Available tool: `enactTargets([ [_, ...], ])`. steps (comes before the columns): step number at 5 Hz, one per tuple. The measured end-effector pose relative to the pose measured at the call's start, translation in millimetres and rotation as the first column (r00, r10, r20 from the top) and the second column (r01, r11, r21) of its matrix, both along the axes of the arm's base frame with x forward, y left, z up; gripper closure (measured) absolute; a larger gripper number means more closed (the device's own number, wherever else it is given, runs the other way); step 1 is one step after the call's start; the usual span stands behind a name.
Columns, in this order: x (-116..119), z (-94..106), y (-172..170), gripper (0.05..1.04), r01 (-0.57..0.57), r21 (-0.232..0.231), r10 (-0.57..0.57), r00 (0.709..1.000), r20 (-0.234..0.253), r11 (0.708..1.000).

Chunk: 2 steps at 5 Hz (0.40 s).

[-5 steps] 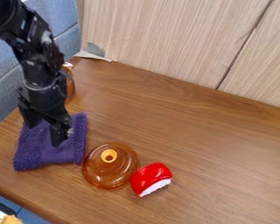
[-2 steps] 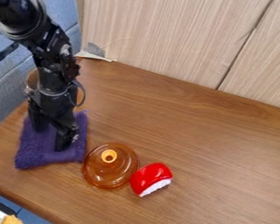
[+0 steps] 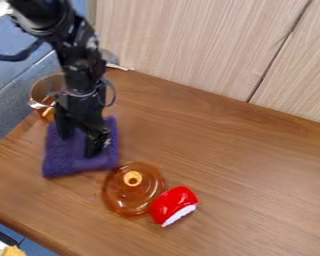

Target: Move the purple cloth to the middle

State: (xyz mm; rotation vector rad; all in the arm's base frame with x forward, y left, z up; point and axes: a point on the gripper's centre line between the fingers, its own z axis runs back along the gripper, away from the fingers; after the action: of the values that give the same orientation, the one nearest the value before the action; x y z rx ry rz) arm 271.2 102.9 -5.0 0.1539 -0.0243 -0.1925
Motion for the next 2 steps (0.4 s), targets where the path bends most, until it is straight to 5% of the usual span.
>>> enactTargets([
  [2,35,2.5,-37,0.083,0.057,-0.078,-0.056,0.998,0.026,0.995],
])
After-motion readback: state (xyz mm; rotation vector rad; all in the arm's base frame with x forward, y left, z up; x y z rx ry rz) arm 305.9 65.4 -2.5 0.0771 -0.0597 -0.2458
